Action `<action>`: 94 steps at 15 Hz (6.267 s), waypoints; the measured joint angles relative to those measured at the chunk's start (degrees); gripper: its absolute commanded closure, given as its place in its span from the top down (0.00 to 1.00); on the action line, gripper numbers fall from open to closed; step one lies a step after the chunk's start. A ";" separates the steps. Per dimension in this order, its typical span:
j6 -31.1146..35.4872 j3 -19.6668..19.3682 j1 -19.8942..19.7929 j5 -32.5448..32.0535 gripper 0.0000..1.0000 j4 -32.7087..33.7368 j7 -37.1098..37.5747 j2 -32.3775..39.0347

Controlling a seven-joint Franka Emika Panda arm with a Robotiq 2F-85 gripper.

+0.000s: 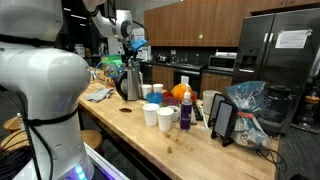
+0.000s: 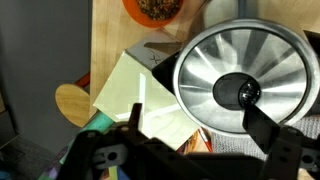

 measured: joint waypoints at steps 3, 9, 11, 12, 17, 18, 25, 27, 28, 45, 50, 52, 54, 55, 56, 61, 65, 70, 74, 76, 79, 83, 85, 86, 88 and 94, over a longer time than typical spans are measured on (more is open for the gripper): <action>0.00 0.00 -0.18 0.01 1.00 -0.83 0.00 -0.52; 0.00 0.00 -0.31 0.01 1.00 -2.03 0.00 -1.56; 0.00 0.00 -0.35 0.01 1.00 -2.13 -0.02 -1.64; 0.00 0.00 -0.36 0.01 1.00 -2.18 -0.02 -1.64; 0.00 -0.04 -0.53 0.01 1.00 -2.47 -0.03 -1.65; 0.00 -0.04 -0.62 0.01 1.00 -2.53 -0.04 -1.65; 0.00 -0.07 -0.95 0.01 1.00 -2.47 -0.74 -1.65; 0.00 -0.07 -0.95 0.01 1.00 -2.30 -0.91 -1.65; -0.02 -0.07 -0.95 0.01 1.00 -2.19 -0.99 -1.65; -0.07 -0.05 -0.95 0.01 1.00 0.24 -3.08 0.68; -0.08 0.00 -0.96 0.01 1.00 1.31 -3.35 1.62; -0.08 0.15 -0.96 0.06 1.00 1.33 -3.35 1.65; -0.08 0.37 -0.97 0.30 1.00 1.30 -3.35 1.65; -0.08 0.52 -0.97 0.70 1.00 1.29 -3.38 1.64; -0.06 0.67 -0.97 1.56 1.00 1.26 -3.66 1.64; 0.08 1.16 -1.66 8.04 1.00 0.24 -6.11 1.11; 0.48 1.15 -2.55 10.17 1.00 -1.37 -6.55 -0.12; 0.50 0.94 -2.93 10.17 1.00 -2.86 -6.58 -1.34; 0.49 0.94 -2.92 10.09 1.00 -2.89 -6.83 -1.39; 0.49 0.94 -2.92 9.97 1.00 -2.86 -6.98 -1.39; 0.47 0.94 -2.92 9.92 1.00 -2.70 -7.34 -1.39; 0.44 0.94 -2.92 9.74 1.00 -2.35 -7.56 -1.39; 0.42 0.94 -2.92 9.69 1.00 -2.17 -7.63 -1.38; 0.41 0.94 -2.92 9.66 1.00 -2.07 -7.66 -1.39; 0.38 0.93 -2.92 9.65 1.00 -1.85 -7.76 -1.38; 0.36 0.86 -2.92 9.65 1.00 -1.57 -8.51 -1.30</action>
